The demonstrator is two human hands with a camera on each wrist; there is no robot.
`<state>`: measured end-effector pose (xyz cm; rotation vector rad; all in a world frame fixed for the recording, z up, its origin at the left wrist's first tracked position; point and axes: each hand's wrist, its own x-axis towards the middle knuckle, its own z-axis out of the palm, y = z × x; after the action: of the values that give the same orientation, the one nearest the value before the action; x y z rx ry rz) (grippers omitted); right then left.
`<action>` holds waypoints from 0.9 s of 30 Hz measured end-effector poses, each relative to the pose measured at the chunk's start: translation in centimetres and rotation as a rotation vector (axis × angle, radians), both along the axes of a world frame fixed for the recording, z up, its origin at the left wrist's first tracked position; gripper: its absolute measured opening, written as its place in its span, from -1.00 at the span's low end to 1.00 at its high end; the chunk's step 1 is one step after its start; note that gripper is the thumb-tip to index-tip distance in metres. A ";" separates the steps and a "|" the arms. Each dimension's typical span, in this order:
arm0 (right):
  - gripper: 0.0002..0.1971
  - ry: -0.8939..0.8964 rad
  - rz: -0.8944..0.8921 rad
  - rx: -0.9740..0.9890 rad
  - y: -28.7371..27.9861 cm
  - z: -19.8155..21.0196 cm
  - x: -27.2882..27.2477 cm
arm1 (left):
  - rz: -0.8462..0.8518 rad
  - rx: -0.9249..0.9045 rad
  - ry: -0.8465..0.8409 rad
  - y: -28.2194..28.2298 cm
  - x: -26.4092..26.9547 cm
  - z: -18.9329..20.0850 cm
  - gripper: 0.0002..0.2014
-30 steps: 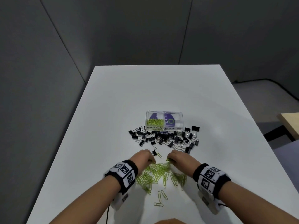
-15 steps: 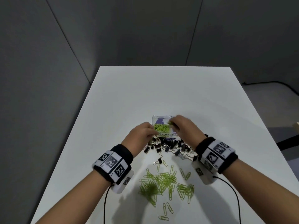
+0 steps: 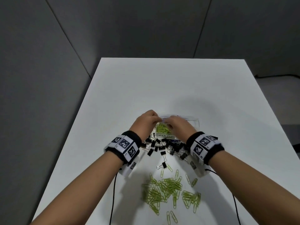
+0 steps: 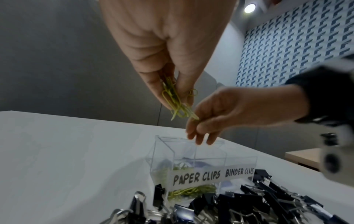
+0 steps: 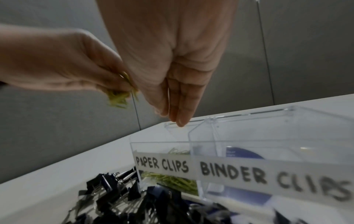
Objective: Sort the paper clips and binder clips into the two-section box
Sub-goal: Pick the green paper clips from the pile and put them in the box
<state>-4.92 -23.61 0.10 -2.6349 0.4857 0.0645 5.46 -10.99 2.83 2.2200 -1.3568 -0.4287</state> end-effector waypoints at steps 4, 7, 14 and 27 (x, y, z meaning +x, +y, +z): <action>-0.79 -0.063 -0.038 -0.013 0.2 0.4 -4.2 | -0.086 0.089 -0.022 -3.5 -0.6 -1.3 -0.73; -0.80 -0.034 -0.059 0.008 0.7 -0.1 -7.4 | -0.173 0.186 -0.061 -5.4 -0.8 -2.5 -0.72; -0.77 0.074 -0.054 0.059 2.9 -1.2 -11.4 | -0.334 0.439 -0.234 -5.1 -0.9 -3.2 -0.68; -0.85 0.292 -0.141 -0.035 6.8 -4.8 -16.9 | -0.505 0.350 -0.326 6.7 -8.9 -7.7 -0.60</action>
<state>-21.85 -16.84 -4.71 -2.6285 0.7752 0.4026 -3.42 -4.32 -4.85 2.2678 -2.1793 -0.5261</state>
